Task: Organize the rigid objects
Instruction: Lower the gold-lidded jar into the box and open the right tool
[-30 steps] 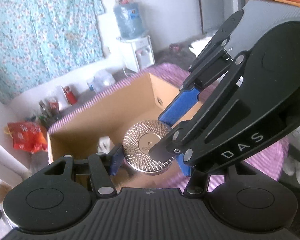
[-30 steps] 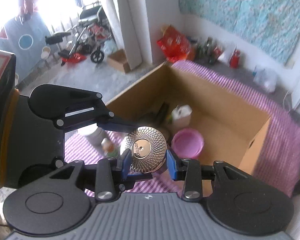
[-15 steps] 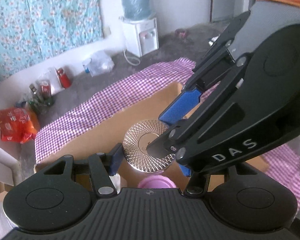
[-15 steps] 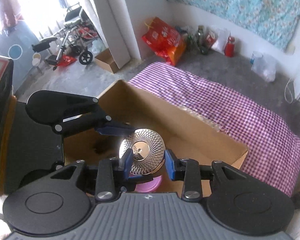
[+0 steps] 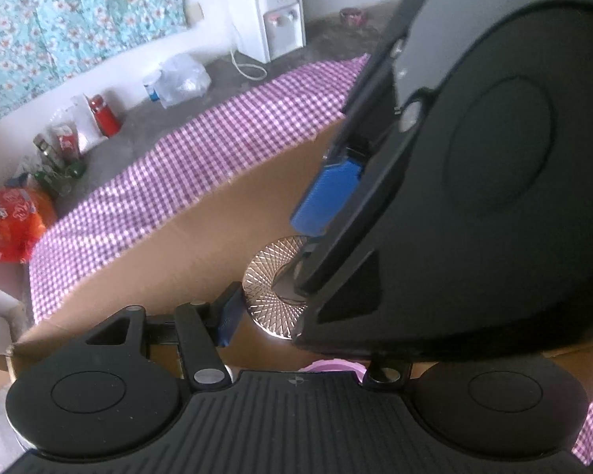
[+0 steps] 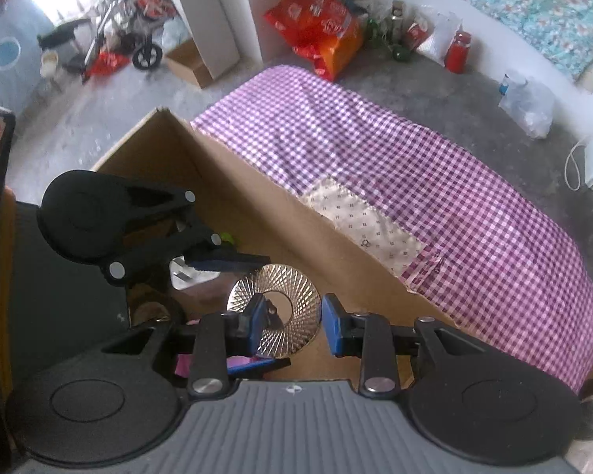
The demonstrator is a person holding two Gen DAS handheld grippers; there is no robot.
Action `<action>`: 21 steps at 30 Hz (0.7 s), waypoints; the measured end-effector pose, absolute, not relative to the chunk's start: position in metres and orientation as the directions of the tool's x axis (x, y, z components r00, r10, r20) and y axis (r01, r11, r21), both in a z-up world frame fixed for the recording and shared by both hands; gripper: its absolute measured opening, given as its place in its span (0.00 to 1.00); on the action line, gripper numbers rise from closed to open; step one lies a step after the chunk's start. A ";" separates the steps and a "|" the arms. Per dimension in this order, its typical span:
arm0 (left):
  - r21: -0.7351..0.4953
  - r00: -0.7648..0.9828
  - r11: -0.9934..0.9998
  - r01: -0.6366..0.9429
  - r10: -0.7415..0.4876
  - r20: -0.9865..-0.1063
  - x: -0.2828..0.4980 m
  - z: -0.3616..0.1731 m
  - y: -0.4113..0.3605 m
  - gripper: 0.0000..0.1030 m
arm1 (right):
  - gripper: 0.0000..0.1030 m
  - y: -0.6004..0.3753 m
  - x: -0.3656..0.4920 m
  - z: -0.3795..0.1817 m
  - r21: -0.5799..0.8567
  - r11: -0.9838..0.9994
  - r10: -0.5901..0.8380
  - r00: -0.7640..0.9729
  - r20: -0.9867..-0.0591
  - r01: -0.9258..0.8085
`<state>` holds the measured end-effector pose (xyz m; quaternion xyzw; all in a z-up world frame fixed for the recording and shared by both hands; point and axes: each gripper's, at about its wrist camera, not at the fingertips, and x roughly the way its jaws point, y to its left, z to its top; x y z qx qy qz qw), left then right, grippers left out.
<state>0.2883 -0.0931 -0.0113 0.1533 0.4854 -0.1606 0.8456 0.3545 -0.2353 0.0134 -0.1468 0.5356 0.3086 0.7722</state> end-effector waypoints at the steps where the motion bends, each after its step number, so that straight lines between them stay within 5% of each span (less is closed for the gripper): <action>1: 0.101 0.471 0.902 0.420 -0.122 -0.874 0.289 -0.013 -0.093 0.55 | 0.33 -0.233 0.355 0.010 0.092 0.763 0.308 0.235 -0.922 -0.639; 21: 0.106 0.519 0.920 0.378 -0.115 -0.847 0.260 0.022 -0.079 0.67 | 0.33 -0.237 0.342 0.019 0.049 0.780 0.293 0.295 -0.910 -0.624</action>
